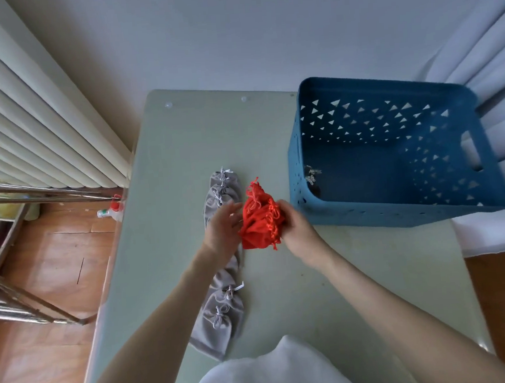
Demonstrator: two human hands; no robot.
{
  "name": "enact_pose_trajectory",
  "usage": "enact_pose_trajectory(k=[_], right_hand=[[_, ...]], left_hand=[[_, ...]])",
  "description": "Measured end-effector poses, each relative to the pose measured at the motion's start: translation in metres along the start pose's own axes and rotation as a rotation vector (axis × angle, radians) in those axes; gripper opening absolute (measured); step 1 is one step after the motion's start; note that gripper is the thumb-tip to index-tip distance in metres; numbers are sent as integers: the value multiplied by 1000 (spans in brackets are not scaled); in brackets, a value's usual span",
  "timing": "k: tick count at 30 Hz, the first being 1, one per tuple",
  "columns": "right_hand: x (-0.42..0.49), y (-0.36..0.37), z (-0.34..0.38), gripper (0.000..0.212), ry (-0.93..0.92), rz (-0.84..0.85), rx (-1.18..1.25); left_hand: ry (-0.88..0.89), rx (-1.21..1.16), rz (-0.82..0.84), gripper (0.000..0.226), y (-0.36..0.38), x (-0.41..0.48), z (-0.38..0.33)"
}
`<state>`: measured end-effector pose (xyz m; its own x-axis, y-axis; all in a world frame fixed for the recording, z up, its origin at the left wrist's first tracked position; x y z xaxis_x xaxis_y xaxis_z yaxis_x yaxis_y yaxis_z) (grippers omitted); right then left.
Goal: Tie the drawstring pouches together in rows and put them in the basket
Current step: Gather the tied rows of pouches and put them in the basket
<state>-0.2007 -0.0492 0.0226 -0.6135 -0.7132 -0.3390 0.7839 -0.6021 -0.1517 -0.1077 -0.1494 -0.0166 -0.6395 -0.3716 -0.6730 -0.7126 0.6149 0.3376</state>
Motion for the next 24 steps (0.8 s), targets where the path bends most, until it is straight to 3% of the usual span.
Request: enact_pose_trajectory(k=[2, 5, 8, 13, 18, 22, 24], right_hand=[[-5, -5, 18, 26, -34, -30, 64], [-15, -8, 40, 22, -70, -93, 123], [-22, -10, 65, 24, -117, -143, 145], [-31, -33, 108, 24, -189, -167, 100], [-25, -78, 129, 23, -99, -94, 31], [-2, -133, 110, 37, 34, -101, -199], [12, -156, 91, 39, 114, -122, -272]], left_hand=[[17, -64, 26, 46, 14, -8, -14], [215, -98, 3, 41, 36, -25, -42], [406, -119, -43, 53, 54, -47, -67], [551, -5, -247, 32, 72, -66, -101], [588, 304, -210, 25, 114, -61, -126], [617, 940, -283, 27, 137, -26, -138], [541, 1038, -277, 31, 134, 0, -133]])
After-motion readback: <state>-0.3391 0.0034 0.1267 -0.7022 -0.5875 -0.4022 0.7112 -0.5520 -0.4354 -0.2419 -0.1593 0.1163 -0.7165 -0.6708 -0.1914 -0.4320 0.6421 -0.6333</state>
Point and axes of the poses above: each hand's wrist, its own x-axis towards the middle knuckle, its own y-axis out of the palm, z = x × y, the point moved 8 cm from there along x, towards the middle knuckle, and after that the axes turned 6 degrees about x, right-handed, at the moved point
